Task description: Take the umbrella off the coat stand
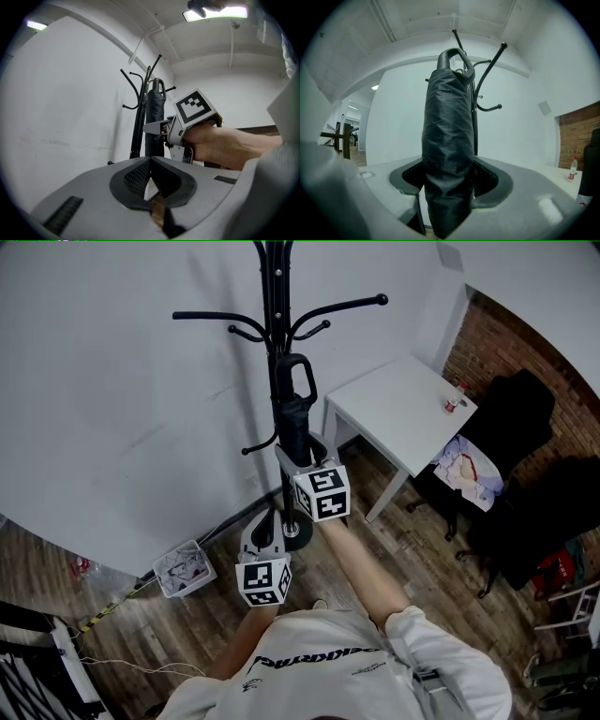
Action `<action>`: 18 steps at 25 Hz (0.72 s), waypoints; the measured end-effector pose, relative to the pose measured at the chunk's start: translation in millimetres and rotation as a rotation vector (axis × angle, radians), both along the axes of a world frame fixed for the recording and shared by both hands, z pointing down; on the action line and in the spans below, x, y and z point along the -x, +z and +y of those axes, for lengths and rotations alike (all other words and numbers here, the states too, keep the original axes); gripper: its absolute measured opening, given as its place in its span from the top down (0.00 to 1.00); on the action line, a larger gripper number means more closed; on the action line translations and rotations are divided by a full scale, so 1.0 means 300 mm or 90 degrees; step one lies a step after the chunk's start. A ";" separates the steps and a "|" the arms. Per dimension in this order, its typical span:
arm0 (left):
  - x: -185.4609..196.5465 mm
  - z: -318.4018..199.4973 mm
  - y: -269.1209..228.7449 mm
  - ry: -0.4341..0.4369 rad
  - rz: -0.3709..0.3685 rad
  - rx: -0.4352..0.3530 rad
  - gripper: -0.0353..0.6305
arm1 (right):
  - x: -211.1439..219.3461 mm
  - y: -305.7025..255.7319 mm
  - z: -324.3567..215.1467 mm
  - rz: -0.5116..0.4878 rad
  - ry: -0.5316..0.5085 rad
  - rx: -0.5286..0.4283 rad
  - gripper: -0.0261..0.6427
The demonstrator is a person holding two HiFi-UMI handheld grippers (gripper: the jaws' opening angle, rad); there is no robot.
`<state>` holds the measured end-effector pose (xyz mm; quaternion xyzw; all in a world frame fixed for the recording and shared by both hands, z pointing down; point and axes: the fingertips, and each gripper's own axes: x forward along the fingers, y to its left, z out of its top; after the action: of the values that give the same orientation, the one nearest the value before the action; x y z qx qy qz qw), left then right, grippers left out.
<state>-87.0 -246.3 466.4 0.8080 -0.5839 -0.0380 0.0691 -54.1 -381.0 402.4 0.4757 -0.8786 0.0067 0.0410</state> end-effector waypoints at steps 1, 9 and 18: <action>-0.001 -0.001 -0.003 0.001 0.003 -0.003 0.95 | -0.007 0.010 0.005 0.000 0.000 0.002 0.55; -0.002 0.012 -0.010 0.004 0.001 -0.006 0.95 | -0.046 0.058 0.068 -0.008 0.003 0.013 0.55; -0.011 0.037 -0.017 0.005 -0.008 -0.010 0.95 | -0.072 0.086 0.152 -0.016 0.004 0.015 0.55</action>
<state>-83.7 -235.2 461.4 0.8111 -0.5808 -0.0368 0.0594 -32.5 -335.4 428.0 0.4778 -0.8774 0.0234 0.0354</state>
